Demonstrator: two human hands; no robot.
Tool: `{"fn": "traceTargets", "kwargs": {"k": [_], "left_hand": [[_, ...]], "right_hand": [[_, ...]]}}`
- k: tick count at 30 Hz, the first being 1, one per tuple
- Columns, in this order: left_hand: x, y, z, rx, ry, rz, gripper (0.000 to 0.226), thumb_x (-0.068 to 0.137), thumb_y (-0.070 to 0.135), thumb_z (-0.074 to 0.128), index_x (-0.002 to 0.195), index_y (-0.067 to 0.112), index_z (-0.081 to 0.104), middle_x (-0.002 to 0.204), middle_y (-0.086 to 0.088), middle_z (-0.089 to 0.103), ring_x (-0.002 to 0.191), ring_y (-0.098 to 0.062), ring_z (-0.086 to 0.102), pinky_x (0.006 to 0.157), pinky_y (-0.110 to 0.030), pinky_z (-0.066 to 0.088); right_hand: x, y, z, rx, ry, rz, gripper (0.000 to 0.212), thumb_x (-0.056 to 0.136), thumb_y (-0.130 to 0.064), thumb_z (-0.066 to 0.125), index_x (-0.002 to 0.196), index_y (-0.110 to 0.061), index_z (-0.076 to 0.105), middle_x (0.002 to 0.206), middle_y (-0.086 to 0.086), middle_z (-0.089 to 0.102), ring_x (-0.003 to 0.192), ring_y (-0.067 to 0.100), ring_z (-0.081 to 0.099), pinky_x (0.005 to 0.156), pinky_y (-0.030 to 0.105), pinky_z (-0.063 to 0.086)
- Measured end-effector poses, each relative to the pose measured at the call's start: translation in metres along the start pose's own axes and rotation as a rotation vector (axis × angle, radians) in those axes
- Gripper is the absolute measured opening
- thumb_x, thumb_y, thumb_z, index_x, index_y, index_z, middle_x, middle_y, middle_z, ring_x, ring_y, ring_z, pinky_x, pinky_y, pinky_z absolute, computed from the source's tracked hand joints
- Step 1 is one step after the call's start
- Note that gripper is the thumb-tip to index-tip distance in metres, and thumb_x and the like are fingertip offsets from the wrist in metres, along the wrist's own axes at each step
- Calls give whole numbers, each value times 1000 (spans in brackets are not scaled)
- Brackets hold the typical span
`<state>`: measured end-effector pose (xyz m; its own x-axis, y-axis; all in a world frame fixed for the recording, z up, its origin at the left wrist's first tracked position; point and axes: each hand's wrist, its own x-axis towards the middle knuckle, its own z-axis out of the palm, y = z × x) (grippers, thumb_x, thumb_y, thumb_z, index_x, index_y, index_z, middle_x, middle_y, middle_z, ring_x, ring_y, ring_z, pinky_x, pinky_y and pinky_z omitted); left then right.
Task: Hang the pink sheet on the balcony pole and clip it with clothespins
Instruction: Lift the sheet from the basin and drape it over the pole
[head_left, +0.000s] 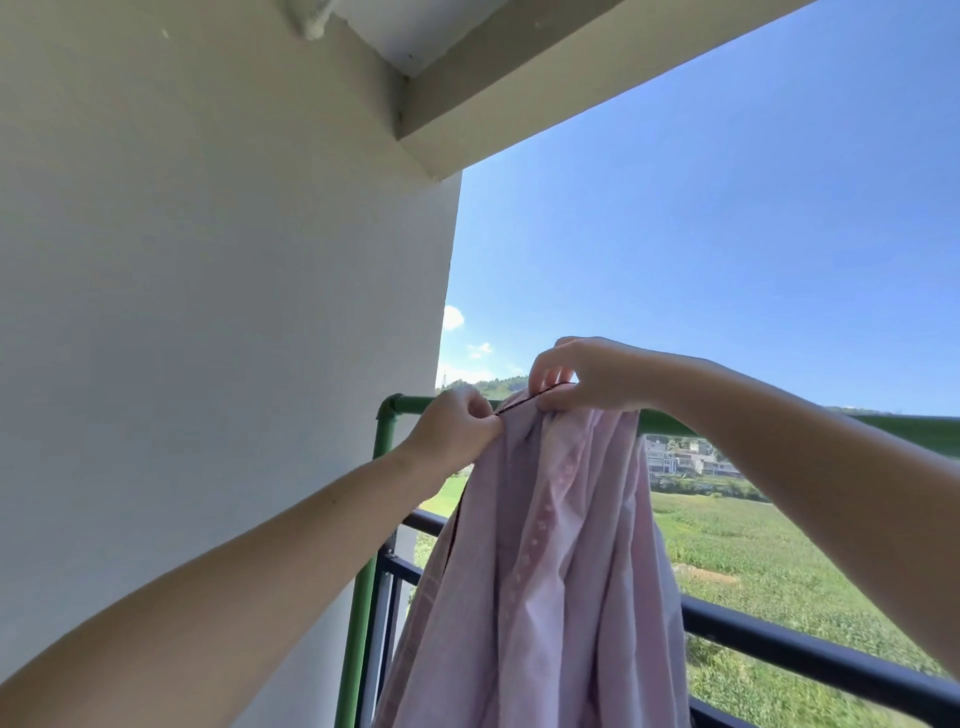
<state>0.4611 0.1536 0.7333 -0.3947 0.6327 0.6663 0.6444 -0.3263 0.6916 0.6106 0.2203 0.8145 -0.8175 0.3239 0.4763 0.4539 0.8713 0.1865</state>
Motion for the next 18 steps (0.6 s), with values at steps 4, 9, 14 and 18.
{"fn": "traceTargets", "kwargs": {"k": [4, 9, 14, 18], "left_hand": [[1, 22, -14, -133, -75, 4, 23, 84, 6, 61, 65, 12, 49, 65, -6, 50, 63, -21, 49, 64, -31, 47], [-1, 60, -32, -476, -130, -96, 24, 86, 1, 57, 66, 12, 50, 64, -5, 52, 45, -10, 53, 48, -20, 48], [-12, 90, -8, -117, -3, 26, 8, 82, 6, 63, 84, 9, 56, 73, -9, 57, 54, -15, 57, 59, -27, 52], [-38, 100, 32, 108, -50, 6, 22, 78, 22, 66, 94, 10, 57, 75, -5, 55, 67, -19, 51, 62, -28, 40]], "right_hand": [[1, 0, -5, 145, 5, 24, 18, 89, -32, 55, 100, -26, 68, 96, -11, 62, 94, 13, 58, 82, 26, 45], [2, 0, -4, -13, 151, 1, 16, 90, -21, 52, 97, -15, 65, 92, 0, 62, 85, 21, 55, 74, 29, 44], [-5, 19, -28, -102, 441, 43, 22, 86, -9, 45, 95, -15, 64, 99, 8, 64, 90, 29, 58, 73, 35, 50], [-38, 48, -61, -129, 449, 112, 29, 82, 1, 43, 94, -12, 68, 98, 11, 66, 91, 32, 59, 73, 37, 54]]}}
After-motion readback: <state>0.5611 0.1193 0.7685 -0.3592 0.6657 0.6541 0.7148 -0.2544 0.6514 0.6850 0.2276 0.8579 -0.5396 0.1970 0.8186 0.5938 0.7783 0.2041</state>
